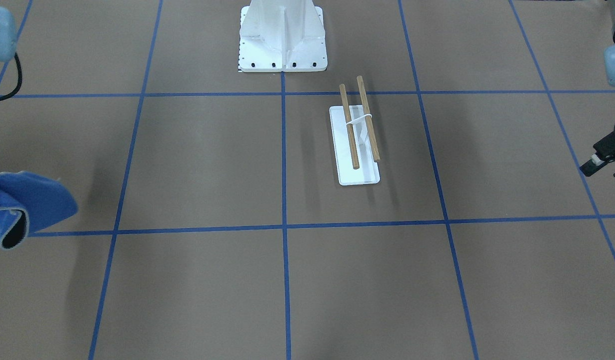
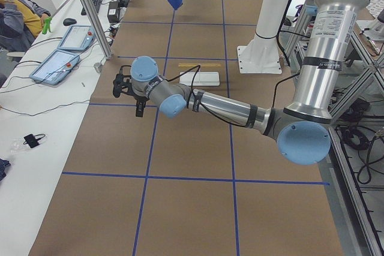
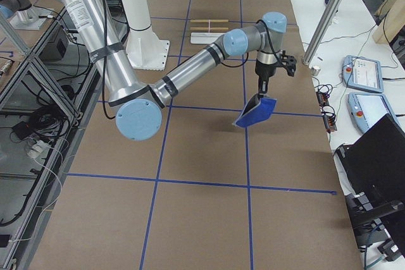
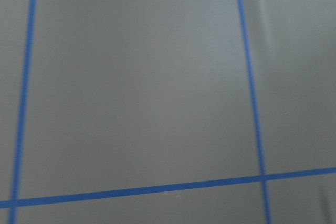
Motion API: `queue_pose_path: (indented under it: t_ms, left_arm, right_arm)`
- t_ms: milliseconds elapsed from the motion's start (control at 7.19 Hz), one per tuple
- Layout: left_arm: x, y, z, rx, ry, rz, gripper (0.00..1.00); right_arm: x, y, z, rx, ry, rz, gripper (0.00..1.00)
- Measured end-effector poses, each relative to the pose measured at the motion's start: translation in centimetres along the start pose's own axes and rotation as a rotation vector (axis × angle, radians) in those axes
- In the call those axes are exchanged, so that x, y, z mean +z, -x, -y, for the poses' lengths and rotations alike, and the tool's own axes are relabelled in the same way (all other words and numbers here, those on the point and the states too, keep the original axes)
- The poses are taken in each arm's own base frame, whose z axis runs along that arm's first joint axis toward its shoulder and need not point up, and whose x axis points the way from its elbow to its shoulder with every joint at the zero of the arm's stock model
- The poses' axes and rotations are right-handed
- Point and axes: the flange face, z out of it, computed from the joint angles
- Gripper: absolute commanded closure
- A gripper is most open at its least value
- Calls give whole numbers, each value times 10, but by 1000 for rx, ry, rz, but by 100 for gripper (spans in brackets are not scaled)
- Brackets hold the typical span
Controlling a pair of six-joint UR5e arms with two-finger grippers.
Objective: Hang towel on rack
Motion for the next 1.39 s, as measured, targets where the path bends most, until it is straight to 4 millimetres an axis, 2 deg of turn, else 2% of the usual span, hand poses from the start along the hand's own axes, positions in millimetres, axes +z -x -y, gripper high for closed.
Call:
queue_pose_path:
  t_ms: [278, 556, 695, 974, 1113, 1391]
  left_arm:
    - [12, -69, 6, -123, -2, -90, 2]
    - [28, -119, 0, -240, 28, -160, 2]
    - [36, -143, -5, -328, 51, -188, 2]
    - [59, -202, -17, -577, 87, -225, 2]
    - [71, -230, -30, -685, 99, -240, 2]
    - [85, -277, -52, -844, 150, -270, 2]
  right_arm:
    - [-35, 96, -31, 193, -12, 84, 100]
    - [-66, 162, -49, 349, -8, 150, 100]
    - [-75, 193, -51, 423, -8, 162, 100]
    - [-84, 256, -55, 564, -38, 157, 100]
    - [-88, 277, -58, 626, -45, 161, 100]
    - [-102, 300, -67, 759, -39, 193, 100]
